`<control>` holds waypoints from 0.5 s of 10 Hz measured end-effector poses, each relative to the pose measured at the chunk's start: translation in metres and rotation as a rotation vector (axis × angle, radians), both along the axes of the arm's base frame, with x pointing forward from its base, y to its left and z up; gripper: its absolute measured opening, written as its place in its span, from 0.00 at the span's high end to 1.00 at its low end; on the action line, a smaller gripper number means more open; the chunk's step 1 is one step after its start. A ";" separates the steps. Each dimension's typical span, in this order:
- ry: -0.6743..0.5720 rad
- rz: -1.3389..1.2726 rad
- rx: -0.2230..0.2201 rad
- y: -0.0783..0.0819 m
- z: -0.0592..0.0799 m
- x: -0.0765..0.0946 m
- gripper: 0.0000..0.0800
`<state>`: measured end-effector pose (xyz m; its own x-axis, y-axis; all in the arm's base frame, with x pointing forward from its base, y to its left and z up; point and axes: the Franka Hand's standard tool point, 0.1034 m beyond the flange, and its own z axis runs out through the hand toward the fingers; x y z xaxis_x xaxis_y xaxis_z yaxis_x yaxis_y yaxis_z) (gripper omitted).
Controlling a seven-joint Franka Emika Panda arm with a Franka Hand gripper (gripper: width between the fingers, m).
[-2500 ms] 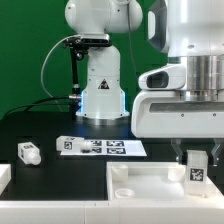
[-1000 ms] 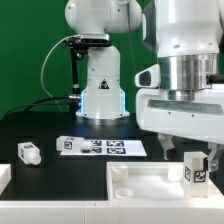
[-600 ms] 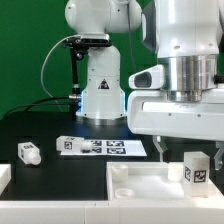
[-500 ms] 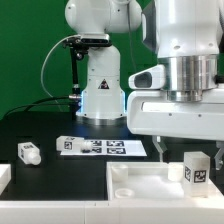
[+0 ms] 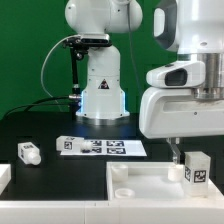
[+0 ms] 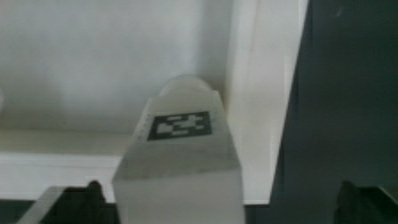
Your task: Assemble one leg
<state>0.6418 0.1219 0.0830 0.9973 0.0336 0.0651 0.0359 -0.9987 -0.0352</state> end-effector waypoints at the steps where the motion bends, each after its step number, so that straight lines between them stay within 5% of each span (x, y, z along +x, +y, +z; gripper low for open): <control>1: 0.002 -0.037 0.004 0.000 0.000 0.000 0.35; 3: 0.005 -0.145 0.009 -0.003 0.000 0.000 0.64; 5: -0.001 -0.367 0.019 -0.003 0.000 0.001 0.64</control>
Offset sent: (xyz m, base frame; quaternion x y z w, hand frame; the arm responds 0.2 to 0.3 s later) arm 0.0000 0.0000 0.0000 0.0000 0.0000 0.1938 0.9810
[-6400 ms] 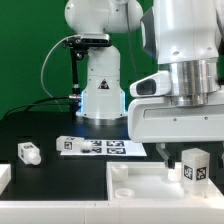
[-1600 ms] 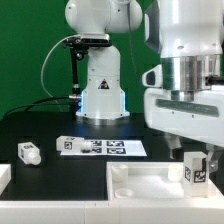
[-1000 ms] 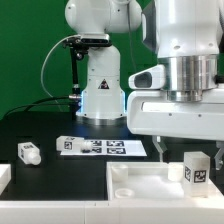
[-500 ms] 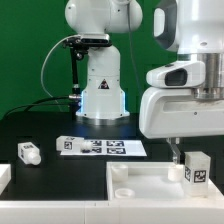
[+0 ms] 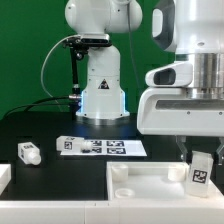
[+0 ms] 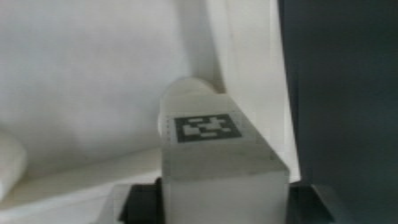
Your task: Assemble one leg
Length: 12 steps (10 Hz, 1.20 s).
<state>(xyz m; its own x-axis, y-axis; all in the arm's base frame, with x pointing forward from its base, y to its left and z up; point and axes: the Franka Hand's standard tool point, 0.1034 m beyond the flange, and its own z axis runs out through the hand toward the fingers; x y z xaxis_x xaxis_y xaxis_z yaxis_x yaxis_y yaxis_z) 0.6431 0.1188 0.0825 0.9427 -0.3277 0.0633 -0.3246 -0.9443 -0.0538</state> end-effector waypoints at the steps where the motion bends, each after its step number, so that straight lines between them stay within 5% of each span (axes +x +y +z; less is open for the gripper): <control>1: 0.001 -0.090 0.001 0.000 0.000 0.000 0.64; 7: 0.050 -0.991 0.127 -0.008 -0.001 0.002 0.64; 9: 0.049 -0.996 0.133 -0.009 -0.001 0.001 0.64; 10: 0.050 -0.996 0.133 -0.009 -0.001 0.001 0.53; 11: 0.045 -0.935 0.125 -0.010 -0.002 0.001 0.53; 12: 0.038 -0.706 0.106 -0.012 -0.004 0.001 0.30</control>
Offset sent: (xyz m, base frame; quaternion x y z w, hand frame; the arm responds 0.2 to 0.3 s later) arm 0.0043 -0.0056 -0.0039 -0.0172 -0.0421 0.3117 0.9491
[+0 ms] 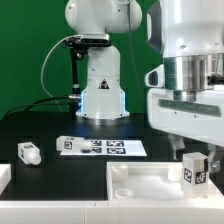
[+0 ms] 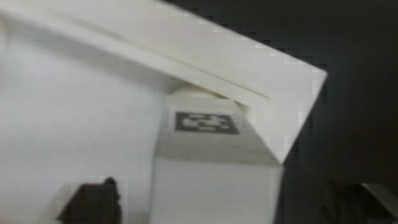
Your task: Assemble one leg
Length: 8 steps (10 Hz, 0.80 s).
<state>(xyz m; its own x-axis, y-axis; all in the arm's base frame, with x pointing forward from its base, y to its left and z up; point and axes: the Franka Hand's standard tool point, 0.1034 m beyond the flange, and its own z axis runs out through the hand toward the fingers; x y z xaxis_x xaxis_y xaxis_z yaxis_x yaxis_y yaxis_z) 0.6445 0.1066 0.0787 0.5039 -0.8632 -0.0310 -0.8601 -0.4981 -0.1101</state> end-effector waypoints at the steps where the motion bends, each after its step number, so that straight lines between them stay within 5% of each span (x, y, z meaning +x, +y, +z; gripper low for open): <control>1: 0.008 0.197 -0.009 0.004 -0.003 -0.002 0.21; 5: -0.011 0.491 -0.027 0.004 -0.005 -0.003 0.19; 8: -0.027 0.913 -0.085 0.008 -0.007 -0.005 0.19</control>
Offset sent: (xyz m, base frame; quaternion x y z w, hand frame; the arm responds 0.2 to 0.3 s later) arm 0.0000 0.0000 0.0000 0.0000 0.0000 -0.1938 0.9810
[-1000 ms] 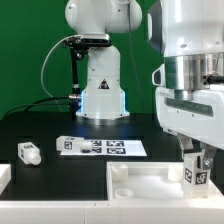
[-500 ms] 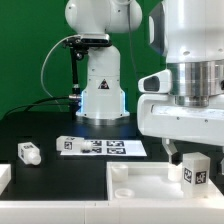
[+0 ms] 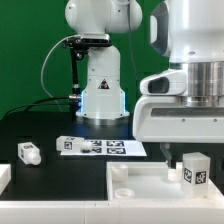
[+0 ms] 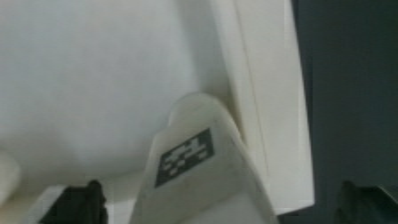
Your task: Assemble one leg
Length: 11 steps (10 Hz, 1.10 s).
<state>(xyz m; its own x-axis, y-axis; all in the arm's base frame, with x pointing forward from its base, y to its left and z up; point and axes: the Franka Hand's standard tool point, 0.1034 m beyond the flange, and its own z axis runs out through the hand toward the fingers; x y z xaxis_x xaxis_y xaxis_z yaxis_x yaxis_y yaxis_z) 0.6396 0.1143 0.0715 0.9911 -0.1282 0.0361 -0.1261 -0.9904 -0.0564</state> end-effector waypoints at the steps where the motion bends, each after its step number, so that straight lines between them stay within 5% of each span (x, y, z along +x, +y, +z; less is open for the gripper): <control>1: -0.001 0.010 -0.001 -0.002 0.000 0.000 0.19; 2: 0.001 -0.036 0.001 -0.002 0.000 0.000 0.19; 3: 0.001 -0.032 0.000 -0.002 0.000 0.000 0.34; 4: 0.004 -0.088 0.006 -0.001 0.000 0.000 0.34; 6: 0.010 -0.188 0.009 -0.002 0.000 0.000 0.64; 11: 0.034 -0.706 0.034 -0.002 0.000 0.000 0.64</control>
Offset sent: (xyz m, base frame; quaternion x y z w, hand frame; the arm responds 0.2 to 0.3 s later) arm 0.0000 0.0000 0.0000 0.0000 0.0000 0.0000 1.0000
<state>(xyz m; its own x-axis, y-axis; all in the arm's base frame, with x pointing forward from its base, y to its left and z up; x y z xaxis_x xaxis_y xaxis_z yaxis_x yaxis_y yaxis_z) 0.6401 0.1124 0.0718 0.6711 -0.7413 -0.0082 -0.7399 -0.6691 -0.0702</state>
